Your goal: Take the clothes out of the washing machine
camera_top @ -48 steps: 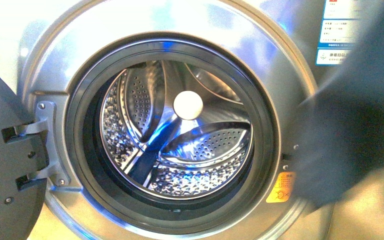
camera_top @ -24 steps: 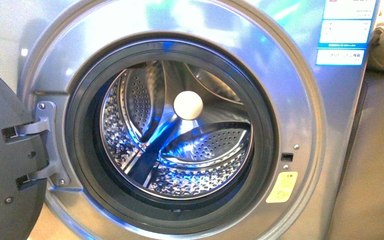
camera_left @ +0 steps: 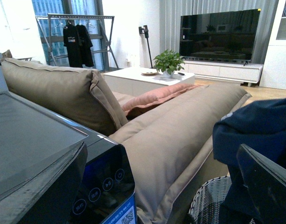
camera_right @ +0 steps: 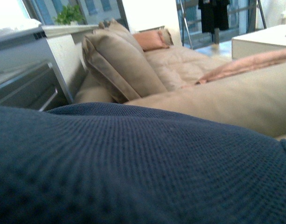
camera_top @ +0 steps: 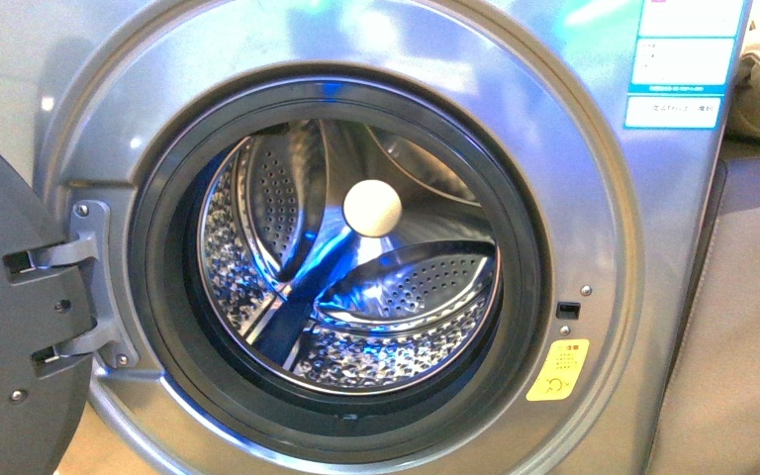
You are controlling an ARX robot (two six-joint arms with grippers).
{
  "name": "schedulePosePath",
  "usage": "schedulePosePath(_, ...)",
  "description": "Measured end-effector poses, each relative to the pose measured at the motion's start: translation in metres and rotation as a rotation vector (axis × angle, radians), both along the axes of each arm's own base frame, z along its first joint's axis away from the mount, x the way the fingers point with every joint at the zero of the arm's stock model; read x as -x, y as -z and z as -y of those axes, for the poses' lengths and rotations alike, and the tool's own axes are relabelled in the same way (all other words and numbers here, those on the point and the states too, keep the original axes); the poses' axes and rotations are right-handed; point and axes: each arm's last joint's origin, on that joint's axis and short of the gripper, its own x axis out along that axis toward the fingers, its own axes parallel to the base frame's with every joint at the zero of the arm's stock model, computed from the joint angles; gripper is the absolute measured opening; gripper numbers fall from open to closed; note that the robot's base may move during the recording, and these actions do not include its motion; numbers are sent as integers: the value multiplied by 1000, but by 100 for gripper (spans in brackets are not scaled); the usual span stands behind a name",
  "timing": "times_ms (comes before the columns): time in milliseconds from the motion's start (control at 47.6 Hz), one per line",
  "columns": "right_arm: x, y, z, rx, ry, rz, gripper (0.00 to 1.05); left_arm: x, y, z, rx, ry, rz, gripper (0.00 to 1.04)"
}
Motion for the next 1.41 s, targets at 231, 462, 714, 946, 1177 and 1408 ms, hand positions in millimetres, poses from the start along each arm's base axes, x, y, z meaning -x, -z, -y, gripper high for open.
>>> schedulePosePath(231, 0, 76, 16, -82, 4, -186, 6, 0, 0, 0, 0, 0, 0, 98)
schedulePosePath(462, 9, 141, 26, -138, 29, -336, 6, 0, 0, 0, 0, 0, 0, 98)
schedulePosePath(714, -3, 221, 43, -226, 47, -564, 6, 0, 0, 0, 0, 0, 0, 98)
schedulePosePath(946, -16, 284, 54, -302, 30, -752, 6, 0, 0, 0, 0, 0, 0, 98)
schedulePosePath(1177, -28, 307, 50, -276, 21, -777, 45, 0, 0, 0, 1, 0, 1, 98)
schedulePosePath(1408, -29, 302, 44, -269, 35, -728, 87, 0, 0, 0, 1, 0, 0, 98)
